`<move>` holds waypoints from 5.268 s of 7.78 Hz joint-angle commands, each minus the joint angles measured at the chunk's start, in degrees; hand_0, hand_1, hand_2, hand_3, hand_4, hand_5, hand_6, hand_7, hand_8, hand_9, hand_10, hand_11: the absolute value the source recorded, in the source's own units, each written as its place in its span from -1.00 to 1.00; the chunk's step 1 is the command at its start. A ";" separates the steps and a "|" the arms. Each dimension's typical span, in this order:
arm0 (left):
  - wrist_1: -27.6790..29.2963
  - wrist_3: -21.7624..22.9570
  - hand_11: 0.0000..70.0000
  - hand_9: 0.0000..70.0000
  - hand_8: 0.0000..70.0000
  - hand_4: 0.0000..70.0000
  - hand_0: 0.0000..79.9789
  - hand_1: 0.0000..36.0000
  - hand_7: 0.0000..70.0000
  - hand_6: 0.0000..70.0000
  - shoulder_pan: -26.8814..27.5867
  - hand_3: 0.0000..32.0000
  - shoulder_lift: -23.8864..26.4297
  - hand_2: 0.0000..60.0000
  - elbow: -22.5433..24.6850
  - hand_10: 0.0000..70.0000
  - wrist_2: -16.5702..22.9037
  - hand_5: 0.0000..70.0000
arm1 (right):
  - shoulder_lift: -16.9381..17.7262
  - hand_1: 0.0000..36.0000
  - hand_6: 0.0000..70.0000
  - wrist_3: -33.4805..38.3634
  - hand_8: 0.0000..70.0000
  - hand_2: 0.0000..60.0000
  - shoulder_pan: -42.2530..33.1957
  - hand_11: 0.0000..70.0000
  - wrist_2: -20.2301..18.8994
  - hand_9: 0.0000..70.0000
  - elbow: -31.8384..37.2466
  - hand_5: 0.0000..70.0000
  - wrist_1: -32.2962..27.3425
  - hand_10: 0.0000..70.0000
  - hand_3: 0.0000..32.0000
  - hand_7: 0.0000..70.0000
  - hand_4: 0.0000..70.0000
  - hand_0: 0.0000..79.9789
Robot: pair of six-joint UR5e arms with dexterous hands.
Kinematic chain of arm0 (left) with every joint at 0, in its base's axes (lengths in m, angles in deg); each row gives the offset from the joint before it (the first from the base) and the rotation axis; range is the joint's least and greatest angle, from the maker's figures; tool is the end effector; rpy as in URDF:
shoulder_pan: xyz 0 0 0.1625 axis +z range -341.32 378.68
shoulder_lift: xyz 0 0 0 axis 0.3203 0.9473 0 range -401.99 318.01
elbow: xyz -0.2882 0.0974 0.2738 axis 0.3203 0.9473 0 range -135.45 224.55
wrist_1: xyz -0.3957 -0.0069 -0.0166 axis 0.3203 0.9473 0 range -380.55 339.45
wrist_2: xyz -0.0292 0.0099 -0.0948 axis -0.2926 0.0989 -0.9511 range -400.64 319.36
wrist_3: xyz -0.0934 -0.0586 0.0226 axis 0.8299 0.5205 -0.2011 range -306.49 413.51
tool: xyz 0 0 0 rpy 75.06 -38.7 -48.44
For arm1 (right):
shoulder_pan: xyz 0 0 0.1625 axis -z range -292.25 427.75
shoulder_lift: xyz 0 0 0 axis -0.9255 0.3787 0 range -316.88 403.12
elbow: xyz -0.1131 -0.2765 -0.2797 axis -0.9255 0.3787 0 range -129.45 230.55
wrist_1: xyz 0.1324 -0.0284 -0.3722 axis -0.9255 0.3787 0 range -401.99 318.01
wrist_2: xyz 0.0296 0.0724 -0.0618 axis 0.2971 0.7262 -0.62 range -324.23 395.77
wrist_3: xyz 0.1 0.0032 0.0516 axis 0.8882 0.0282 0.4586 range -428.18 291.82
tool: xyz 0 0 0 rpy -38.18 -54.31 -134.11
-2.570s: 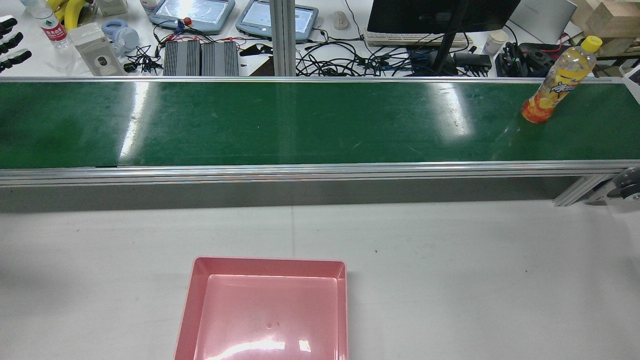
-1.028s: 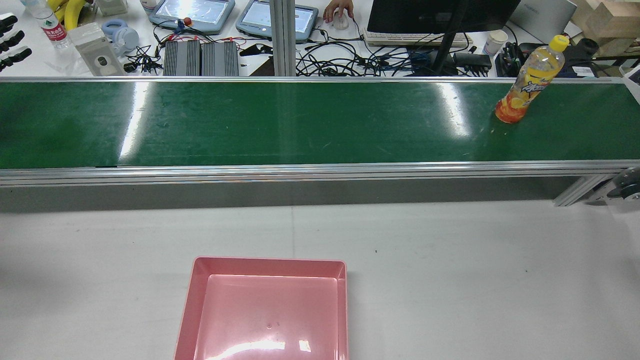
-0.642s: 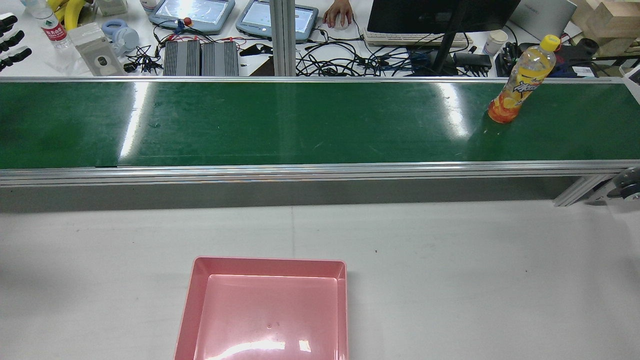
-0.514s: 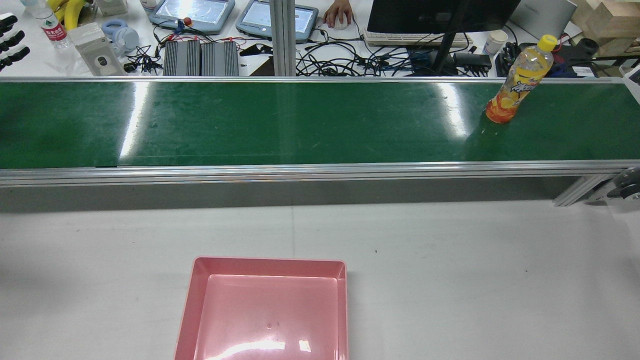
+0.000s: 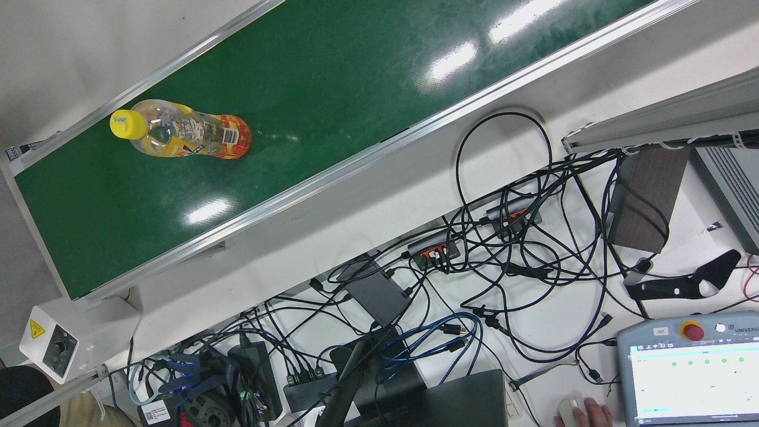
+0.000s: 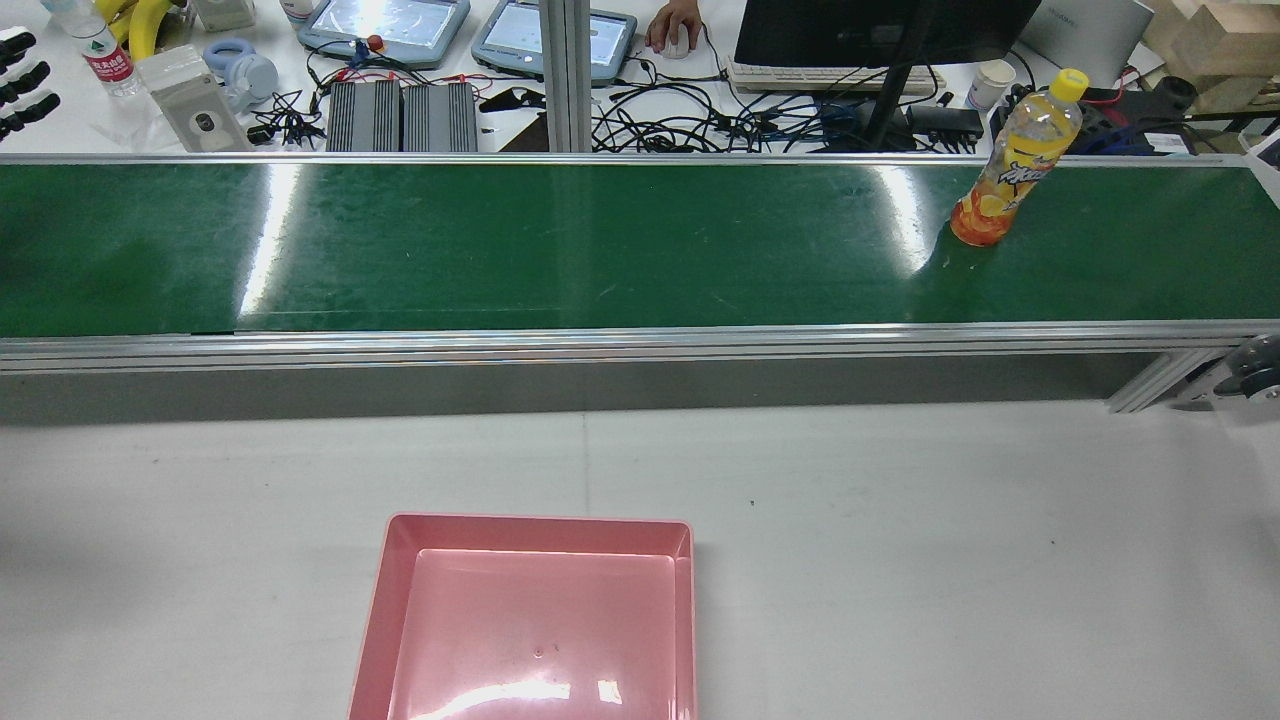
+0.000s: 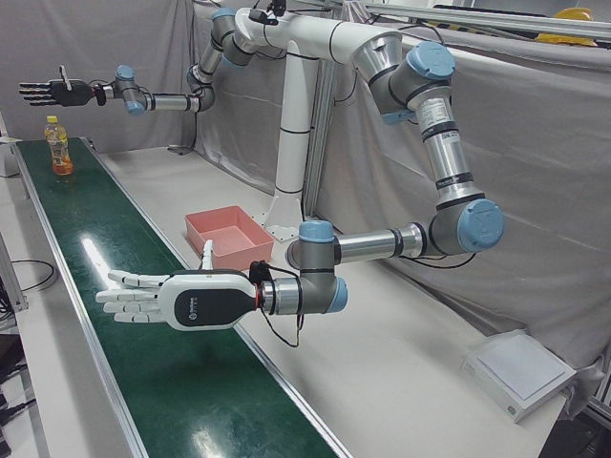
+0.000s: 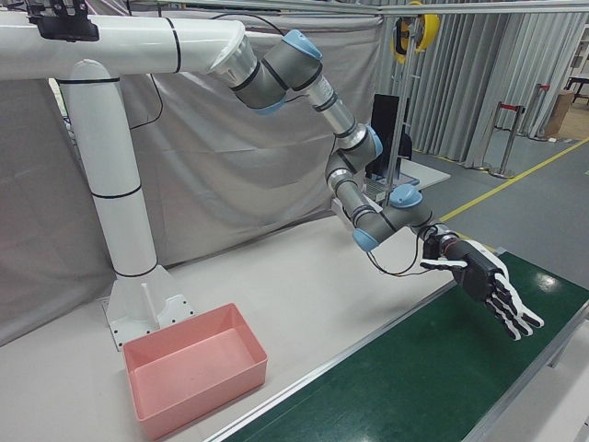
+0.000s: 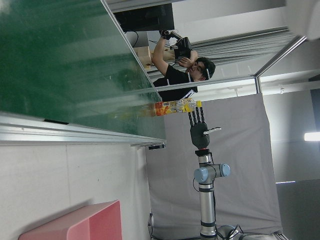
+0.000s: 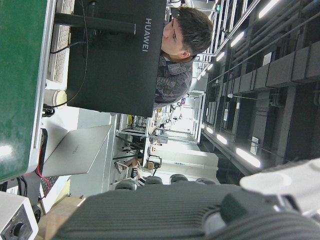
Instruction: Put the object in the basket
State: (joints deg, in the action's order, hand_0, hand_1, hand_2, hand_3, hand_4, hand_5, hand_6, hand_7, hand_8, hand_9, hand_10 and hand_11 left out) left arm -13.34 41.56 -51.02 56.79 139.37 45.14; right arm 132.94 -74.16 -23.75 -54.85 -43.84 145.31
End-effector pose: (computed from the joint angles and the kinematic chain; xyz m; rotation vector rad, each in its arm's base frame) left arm 0.0633 -0.5794 0.5325 -0.1135 2.3904 -1.6095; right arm 0.1446 -0.4771 0.6470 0.1264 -2.1211 2.2262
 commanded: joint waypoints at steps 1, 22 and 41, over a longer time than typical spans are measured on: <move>0.00 0.08 -0.74 -0.86 -0.87 -0.67 0.48 -0.79 -1.00 -0.96 0.09 -0.98 0.00 -1.00 0.01 -0.85 0.00 -0.59 | 0.00 -1.00 -1.00 0.00 -1.00 -1.00 0.00 -1.00 0.00 -1.00 0.00 -1.00 0.00 -1.00 -1.00 -1.00 -1.00 -1.00; -0.44 0.17 -0.74 -0.87 -0.89 -0.66 0.48 -0.75 -0.99 -0.97 0.09 -0.98 0.09 -1.00 1.42 -0.85 0.09 -0.57 | 0.00 -1.00 -1.00 0.00 -1.00 -1.00 0.00 -1.00 0.00 -1.00 0.17 -1.00 -0.09 -1.00 -1.00 -1.00 -1.00 -1.00; -1.32 0.96 -0.73 -0.86 -0.88 -0.65 0.47 -0.78 -1.00 -0.97 -0.44 -0.96 0.09 -1.00 4.05 -0.85 0.09 -0.57 | 0.00 -1.00 -1.00 0.00 -1.00 -1.00 0.00 -1.00 0.00 -1.00 0.18 -1.00 -0.09 -1.00 -1.00 -1.00 -1.00 -1.00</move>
State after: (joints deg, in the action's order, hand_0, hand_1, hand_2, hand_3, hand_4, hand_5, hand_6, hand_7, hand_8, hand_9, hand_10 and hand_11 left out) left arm -14.47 42.52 -51.54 56.77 143.30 45.23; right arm 132.94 -74.16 -23.75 -54.85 -43.66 145.22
